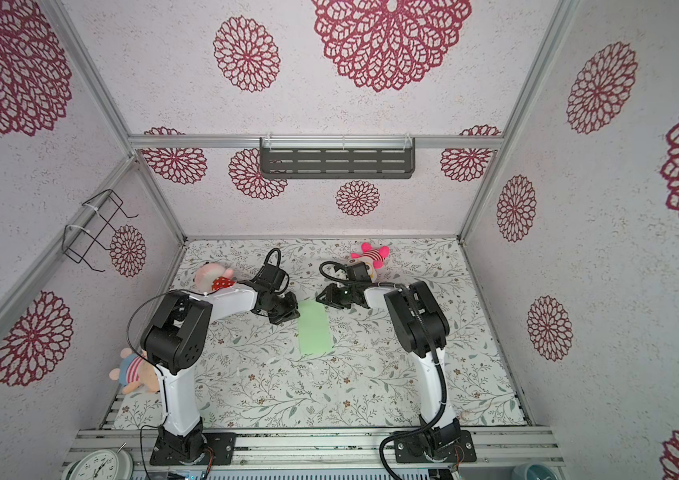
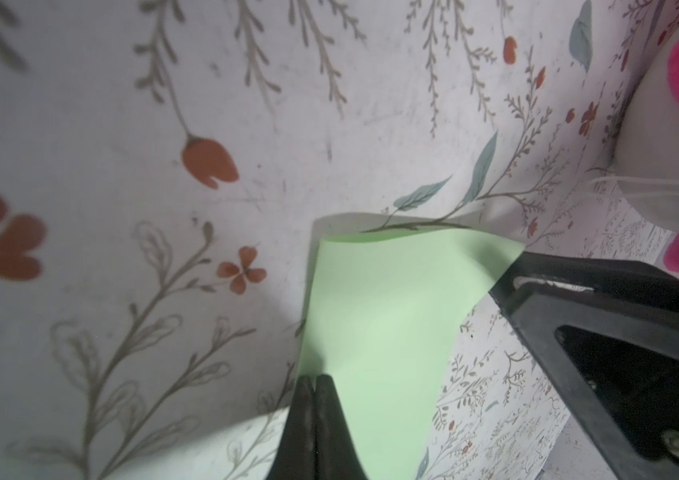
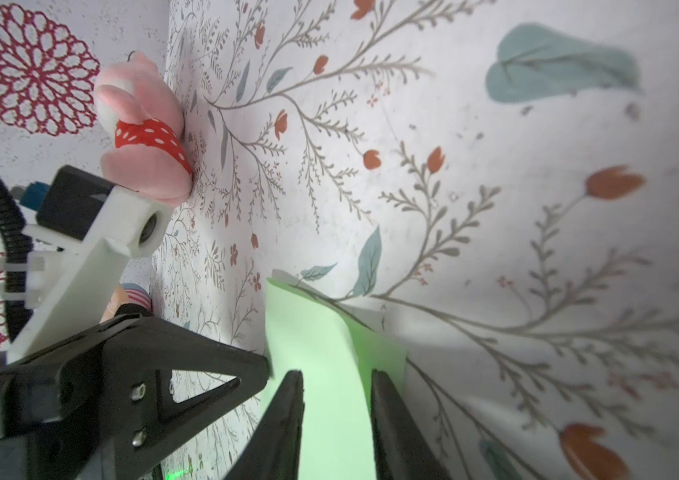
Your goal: Fold a paper plane with a square sheet of paper (pick it up from the middle)
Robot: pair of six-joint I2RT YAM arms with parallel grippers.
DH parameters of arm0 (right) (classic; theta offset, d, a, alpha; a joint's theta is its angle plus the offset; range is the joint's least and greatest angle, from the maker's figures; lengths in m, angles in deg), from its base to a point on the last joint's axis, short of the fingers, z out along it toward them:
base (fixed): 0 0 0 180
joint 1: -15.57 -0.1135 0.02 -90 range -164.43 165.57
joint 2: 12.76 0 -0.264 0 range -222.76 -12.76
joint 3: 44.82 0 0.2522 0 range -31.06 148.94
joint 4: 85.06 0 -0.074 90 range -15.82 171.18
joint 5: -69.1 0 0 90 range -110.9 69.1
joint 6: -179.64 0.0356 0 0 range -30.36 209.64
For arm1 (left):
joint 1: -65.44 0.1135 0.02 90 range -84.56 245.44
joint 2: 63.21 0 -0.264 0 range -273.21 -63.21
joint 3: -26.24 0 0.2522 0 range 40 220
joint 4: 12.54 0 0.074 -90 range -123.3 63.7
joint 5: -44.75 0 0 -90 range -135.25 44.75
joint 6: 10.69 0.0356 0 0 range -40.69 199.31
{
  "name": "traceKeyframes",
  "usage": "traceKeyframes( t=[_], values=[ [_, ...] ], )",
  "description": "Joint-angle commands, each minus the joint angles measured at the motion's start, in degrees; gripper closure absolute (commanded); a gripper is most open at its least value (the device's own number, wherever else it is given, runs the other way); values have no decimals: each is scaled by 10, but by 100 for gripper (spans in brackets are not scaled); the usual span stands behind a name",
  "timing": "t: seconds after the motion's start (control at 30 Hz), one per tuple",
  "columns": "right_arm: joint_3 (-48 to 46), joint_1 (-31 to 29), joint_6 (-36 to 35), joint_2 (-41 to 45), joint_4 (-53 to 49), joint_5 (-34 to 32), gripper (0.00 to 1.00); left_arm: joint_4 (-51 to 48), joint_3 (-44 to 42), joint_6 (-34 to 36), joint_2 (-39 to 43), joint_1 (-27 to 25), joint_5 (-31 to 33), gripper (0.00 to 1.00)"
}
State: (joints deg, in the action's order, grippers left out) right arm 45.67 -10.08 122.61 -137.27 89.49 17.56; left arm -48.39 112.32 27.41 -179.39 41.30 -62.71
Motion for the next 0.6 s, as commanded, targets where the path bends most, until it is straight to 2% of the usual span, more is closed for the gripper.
traceKeyframes(
  t=[0.0,0.57],
  values=[
    [-5,1,-2,8,3,21,72,-39,-31,1,-50,-2,36,99],
    [-63,0,-31,52,-19,61,71,-38,-31,0,-52,-2,36,99]
  ],
)
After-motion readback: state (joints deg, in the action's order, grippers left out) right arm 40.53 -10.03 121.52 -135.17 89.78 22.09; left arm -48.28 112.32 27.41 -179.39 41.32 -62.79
